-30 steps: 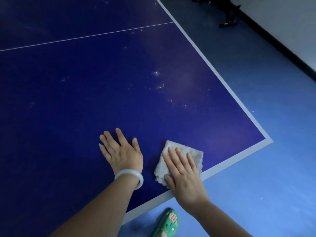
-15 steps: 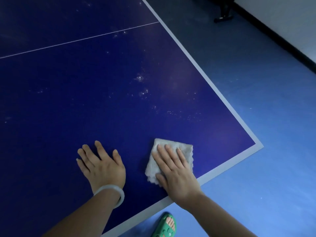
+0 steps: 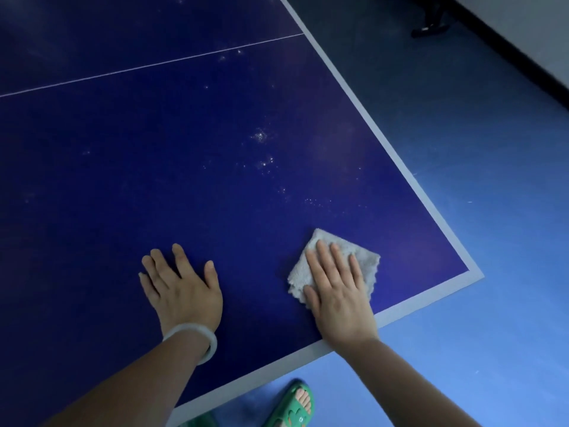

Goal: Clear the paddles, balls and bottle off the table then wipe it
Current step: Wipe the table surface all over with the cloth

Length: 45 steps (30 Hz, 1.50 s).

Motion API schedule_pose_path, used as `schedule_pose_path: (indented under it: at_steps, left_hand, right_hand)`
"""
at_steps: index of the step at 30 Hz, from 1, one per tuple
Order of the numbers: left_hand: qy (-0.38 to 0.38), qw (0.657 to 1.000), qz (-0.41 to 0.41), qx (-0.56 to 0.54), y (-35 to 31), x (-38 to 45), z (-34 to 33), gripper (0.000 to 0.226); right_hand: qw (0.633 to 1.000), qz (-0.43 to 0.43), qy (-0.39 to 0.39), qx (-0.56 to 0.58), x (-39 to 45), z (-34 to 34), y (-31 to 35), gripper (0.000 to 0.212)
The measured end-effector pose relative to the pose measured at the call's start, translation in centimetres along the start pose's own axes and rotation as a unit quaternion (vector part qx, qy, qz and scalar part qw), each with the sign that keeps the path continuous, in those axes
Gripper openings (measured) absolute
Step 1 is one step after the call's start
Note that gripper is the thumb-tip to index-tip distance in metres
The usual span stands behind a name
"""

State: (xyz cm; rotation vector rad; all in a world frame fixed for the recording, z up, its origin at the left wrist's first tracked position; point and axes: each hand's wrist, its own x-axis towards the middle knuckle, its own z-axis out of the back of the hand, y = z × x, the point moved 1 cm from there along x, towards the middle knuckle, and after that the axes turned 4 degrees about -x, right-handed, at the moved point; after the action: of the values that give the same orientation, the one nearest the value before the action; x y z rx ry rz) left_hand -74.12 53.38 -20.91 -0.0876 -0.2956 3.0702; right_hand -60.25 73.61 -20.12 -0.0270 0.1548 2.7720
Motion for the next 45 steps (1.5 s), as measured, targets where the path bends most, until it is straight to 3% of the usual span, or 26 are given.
schedule_pose_path:
  at_steps: [11, 15, 21, 27, 31, 38, 45]
  left_hand:
    - [0.014, 1.0, -0.007, -0.015, 0.0, 0.0, 0.2, 0.072]
    - [0.021, 0.997, -0.006, -0.074, -0.1, 0.2, 0.6, 0.068]
    - [0.059, 0.973, -0.181, -0.132, -6.2, -0.6, 0.5, 0.063]
    - [0.069, 0.981, -0.177, -0.036, -8.0, -1.1, -0.6, 0.062]
    - [0.062, 0.981, -0.186, -0.008, -7.9, -1.2, -1.2, 0.065]
    - [0.037, 0.984, -0.175, 0.008, -8.1, -1.5, -1.7, 0.066]
    - [0.027, 0.988, -0.153, 0.014, -8.5, -1.5, -1.6, 0.068]
  right_hand:
    - [1.0, 0.002, 0.006, 0.013, -0.4, -0.1, -0.4, 0.058]
    - [1.0, -0.001, 0.008, 0.008, -0.4, -0.1, -0.2, 0.059]
    - [1.0, -0.005, 0.012, -0.001, -0.4, -0.2, -0.2, 0.061]
    - [0.994, -0.108, -0.019, 0.02, 0.3, -0.1, -0.9, 0.059]
    - [0.991, -0.131, -0.016, 0.02, 0.7, 0.2, -4.0, 0.059]
    - [0.991, -0.133, 0.007, -0.01, 1.0, 1.5, -15.1, 0.061]
    - [0.994, -0.089, 0.054, -0.029, 11.3, 1.8, -16.9, 0.06]
